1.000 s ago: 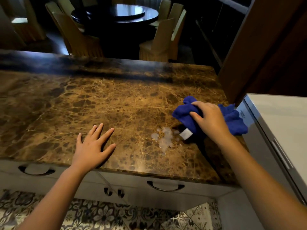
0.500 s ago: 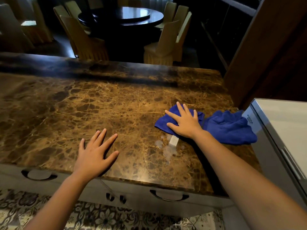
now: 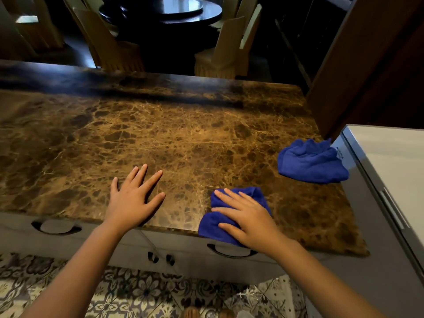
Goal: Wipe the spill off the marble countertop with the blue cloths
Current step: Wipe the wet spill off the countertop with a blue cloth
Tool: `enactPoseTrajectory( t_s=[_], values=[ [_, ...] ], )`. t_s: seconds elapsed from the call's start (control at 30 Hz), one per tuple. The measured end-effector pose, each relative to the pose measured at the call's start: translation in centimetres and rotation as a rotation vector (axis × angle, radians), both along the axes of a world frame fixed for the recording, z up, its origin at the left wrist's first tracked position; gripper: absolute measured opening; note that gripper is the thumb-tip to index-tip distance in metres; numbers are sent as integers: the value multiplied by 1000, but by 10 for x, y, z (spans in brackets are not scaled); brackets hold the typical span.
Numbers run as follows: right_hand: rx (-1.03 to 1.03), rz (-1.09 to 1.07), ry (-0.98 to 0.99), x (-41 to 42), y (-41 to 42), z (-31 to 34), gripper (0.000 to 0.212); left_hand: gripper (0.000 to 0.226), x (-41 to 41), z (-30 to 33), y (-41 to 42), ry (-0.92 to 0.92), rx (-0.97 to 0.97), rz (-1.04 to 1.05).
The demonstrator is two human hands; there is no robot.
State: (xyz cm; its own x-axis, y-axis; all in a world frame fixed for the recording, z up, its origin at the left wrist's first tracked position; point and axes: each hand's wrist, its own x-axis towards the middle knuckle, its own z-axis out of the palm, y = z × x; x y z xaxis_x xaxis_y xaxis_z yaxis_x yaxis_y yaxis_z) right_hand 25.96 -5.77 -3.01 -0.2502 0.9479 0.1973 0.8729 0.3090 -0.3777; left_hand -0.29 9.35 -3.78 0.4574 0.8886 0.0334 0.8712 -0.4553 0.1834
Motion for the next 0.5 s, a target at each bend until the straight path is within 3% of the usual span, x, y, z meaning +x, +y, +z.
enactPoseTrajectory(
  t_s=[0.07, 0.17, 0.23, 0.3, 0.43, 0.5],
  values=[
    [3, 2, 123, -1, -9, 4, 34, 66, 0, -1, 1, 1, 0, 0],
    [-30, -256, 700, 4, -4, 22, 26, 62, -2, -4, 3, 0, -2, 4],
    [44, -393, 912, 12, 18, 35, 25, 61, -2, -4, 3, -1, 1, 3],
    [46, -474, 830, 22, 50, 40, 32, 61, -1, -4, 3, -1, 6, 4],
    [-254, -590, 15, 16, 95, 15, 57, 61, -1, -6, 4, -1, 12, 3],
    [-205, -558, -138, 2, 98, 4, 63, 62, -1, -7, 4, 3, 13, 6]
  ],
)
